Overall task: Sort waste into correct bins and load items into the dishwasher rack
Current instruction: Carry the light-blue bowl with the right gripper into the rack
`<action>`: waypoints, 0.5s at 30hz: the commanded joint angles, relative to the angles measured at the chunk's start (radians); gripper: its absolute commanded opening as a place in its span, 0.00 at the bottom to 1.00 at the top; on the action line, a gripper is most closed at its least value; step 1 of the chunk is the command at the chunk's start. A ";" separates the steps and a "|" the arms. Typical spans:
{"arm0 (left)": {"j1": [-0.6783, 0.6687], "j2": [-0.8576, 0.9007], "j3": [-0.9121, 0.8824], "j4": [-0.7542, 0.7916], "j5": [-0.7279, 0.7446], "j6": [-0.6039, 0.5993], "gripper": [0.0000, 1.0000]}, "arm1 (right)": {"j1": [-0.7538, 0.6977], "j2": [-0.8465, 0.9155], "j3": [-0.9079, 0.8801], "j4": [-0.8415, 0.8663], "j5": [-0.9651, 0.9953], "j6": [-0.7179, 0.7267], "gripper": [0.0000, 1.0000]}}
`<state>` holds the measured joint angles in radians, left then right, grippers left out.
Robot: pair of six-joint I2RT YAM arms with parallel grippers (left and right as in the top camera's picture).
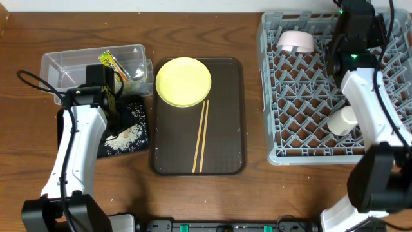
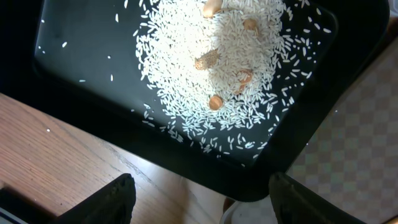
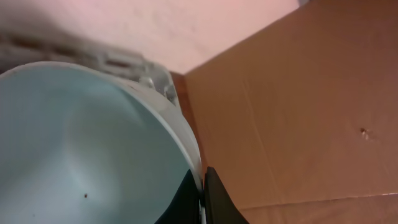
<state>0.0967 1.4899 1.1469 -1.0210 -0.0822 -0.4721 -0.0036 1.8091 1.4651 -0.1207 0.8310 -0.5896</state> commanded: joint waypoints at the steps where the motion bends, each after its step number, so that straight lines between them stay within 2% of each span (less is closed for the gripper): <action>1: 0.005 -0.012 0.001 -0.003 -0.016 -0.009 0.72 | -0.026 0.050 0.008 0.021 0.053 -0.040 0.01; 7: 0.005 -0.012 0.001 -0.003 -0.015 -0.009 0.72 | -0.029 0.129 0.008 0.038 0.078 -0.029 0.01; 15: 0.005 -0.012 0.001 -0.003 -0.015 -0.009 0.72 | -0.010 0.188 0.008 -0.009 0.108 0.070 0.01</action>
<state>0.0967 1.4899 1.1469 -1.0210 -0.0822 -0.4721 -0.0296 1.9747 1.4658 -0.1066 0.9264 -0.5831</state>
